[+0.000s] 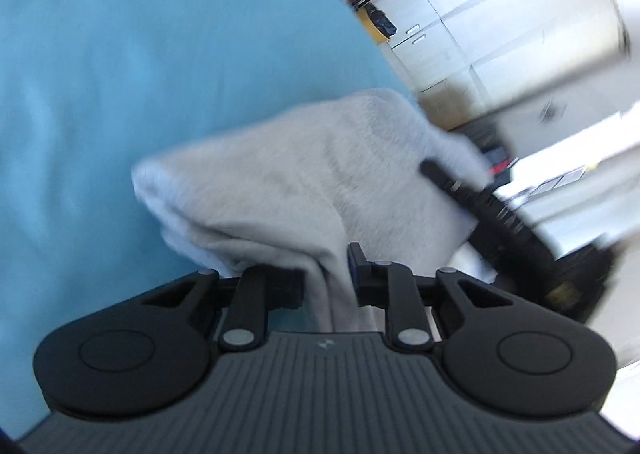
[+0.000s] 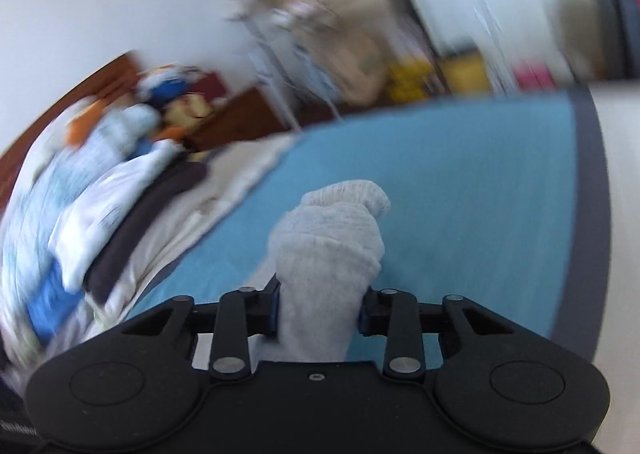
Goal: Fold clothes
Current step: 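Grasp the sweatshirt with the left gripper while the right gripper holds the other end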
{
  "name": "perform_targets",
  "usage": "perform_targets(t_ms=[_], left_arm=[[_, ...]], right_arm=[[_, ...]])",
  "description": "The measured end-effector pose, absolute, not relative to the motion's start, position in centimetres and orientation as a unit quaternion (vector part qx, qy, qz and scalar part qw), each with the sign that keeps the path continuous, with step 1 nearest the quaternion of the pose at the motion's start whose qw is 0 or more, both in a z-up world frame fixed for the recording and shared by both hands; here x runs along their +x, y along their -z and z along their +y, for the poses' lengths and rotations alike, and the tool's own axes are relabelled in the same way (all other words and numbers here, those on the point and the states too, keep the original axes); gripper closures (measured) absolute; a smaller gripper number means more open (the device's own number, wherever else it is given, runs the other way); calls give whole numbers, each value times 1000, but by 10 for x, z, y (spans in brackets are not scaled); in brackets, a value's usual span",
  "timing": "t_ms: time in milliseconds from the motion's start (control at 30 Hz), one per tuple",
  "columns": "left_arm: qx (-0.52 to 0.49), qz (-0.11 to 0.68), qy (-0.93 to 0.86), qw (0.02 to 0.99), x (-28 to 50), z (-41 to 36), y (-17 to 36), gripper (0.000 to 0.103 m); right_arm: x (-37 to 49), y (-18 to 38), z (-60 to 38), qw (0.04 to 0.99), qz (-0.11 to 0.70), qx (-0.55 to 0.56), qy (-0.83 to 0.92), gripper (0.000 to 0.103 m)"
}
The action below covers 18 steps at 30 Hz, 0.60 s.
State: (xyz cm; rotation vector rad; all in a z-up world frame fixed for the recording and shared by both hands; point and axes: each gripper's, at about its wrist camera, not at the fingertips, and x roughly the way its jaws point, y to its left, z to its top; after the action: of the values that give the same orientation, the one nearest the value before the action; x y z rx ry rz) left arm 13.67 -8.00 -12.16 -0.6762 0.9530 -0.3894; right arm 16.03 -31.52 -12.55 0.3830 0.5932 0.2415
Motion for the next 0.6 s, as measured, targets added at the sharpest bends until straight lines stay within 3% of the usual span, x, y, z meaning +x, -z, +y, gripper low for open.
perform_targets(t_ms=[133, 333, 600], left_arm=[[-239, 397, 171, 870, 128, -70, 86, 83], [-221, 380, 162, 884, 123, -8, 63, 83], [-161, 316, 147, 923, 107, 94, 32, 83]], right_arm=[[147, 107, -287, 949, 250, 142, -131, 66], [127, 88, -242, 956, 230, 70, -171, 67], [148, 54, -162, 958, 190, 78, -200, 67]])
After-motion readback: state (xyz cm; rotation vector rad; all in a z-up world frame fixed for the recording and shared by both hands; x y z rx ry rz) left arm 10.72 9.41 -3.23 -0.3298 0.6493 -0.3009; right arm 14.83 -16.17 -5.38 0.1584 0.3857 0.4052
